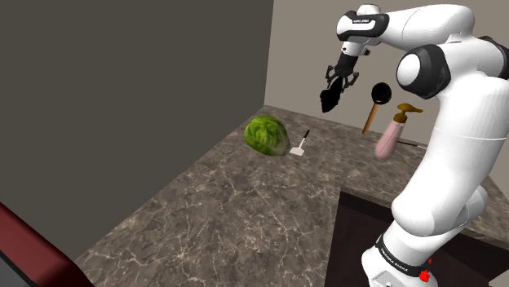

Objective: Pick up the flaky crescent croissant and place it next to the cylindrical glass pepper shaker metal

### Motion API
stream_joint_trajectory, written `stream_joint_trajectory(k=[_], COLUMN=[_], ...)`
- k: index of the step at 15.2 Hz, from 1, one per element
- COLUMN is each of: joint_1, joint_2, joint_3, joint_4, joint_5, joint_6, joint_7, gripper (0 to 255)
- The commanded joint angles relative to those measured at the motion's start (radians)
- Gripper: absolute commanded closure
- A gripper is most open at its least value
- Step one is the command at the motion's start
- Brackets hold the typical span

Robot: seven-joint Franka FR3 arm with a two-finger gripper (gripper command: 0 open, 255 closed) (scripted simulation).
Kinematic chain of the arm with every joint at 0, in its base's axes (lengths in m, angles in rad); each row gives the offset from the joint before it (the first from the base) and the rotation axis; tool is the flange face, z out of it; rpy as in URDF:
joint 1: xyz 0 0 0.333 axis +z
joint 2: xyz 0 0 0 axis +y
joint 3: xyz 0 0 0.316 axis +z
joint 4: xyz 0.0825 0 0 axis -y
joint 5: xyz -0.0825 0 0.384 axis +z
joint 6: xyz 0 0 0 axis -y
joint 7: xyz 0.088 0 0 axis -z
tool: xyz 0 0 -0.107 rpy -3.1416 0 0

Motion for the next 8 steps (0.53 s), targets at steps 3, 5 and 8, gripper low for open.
stream_joint_trajectory(k=[3, 5, 8], joint_1=[0.0, -0.004, -0.016], joint_2=[-0.114, -0.185, -0.287], joint_3=[-0.014, -0.023, -0.036], joint_4=[-0.135, -0.22, -0.333], joint_5=[-0.036, -0.06, -0.097], joint_6=[0.026, 0.043, 0.059], joint_7=[-0.022, -0.036, -0.057], gripper=[255, 255, 255])
